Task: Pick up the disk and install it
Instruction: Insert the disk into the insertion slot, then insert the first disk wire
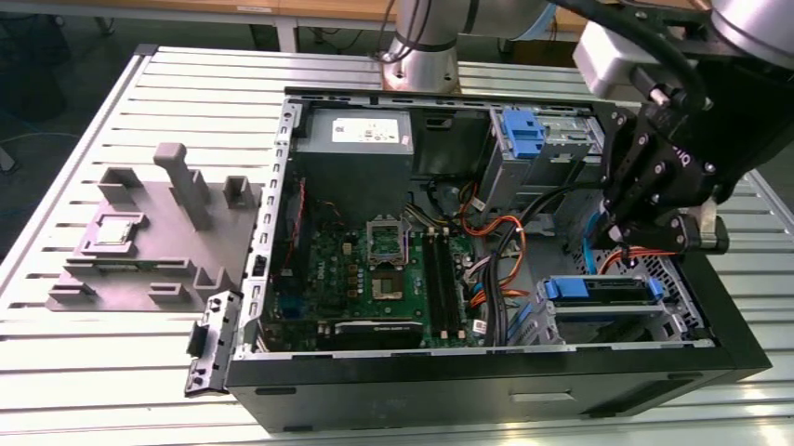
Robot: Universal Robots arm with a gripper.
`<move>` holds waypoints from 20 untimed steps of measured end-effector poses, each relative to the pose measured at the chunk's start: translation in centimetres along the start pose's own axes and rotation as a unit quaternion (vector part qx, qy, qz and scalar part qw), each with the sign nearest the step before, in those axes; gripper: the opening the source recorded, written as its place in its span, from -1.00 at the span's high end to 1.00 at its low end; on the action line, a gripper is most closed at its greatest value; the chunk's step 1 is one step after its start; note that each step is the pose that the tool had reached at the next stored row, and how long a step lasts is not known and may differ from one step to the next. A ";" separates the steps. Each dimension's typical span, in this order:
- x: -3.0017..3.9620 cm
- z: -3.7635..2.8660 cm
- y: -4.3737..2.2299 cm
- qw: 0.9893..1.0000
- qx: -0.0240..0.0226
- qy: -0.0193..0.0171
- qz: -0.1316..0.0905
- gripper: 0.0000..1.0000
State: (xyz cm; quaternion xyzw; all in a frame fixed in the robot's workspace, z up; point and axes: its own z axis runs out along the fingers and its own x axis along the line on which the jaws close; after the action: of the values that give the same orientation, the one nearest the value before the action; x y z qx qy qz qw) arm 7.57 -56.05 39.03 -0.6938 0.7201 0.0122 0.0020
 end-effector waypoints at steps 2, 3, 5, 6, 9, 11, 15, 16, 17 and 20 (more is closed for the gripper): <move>0.01 0.37 0.00 1.000 0.000 0.000 0.000 0.80; 0.01 0.56 -0.01 1.000 0.000 0.000 0.000 0.80; 0.02 0.92 -0.01 1.000 0.000 0.000 0.000 0.80; 0.02 1.10 -0.01 1.000 0.000 0.000 0.000 0.80; 0.03 1.42 -0.02 1.000 0.001 0.000 0.000 0.80; 0.03 1.42 -0.02 1.000 0.001 0.000 0.000 0.80; 0.03 1.46 -0.02 1.000 0.001 0.000 0.000 0.80; 0.03 1.46 -0.02 1.000 0.001 0.000 0.000 0.80; 0.03 1.46 -0.02 1.000 0.001 0.000 0.000 0.80; 0.03 1.48 -0.02 1.000 0.001 0.000 0.000 0.80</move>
State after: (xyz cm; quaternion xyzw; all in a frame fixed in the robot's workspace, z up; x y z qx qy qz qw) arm 7.57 -56.05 37.55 -0.6938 0.7200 0.0118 0.0025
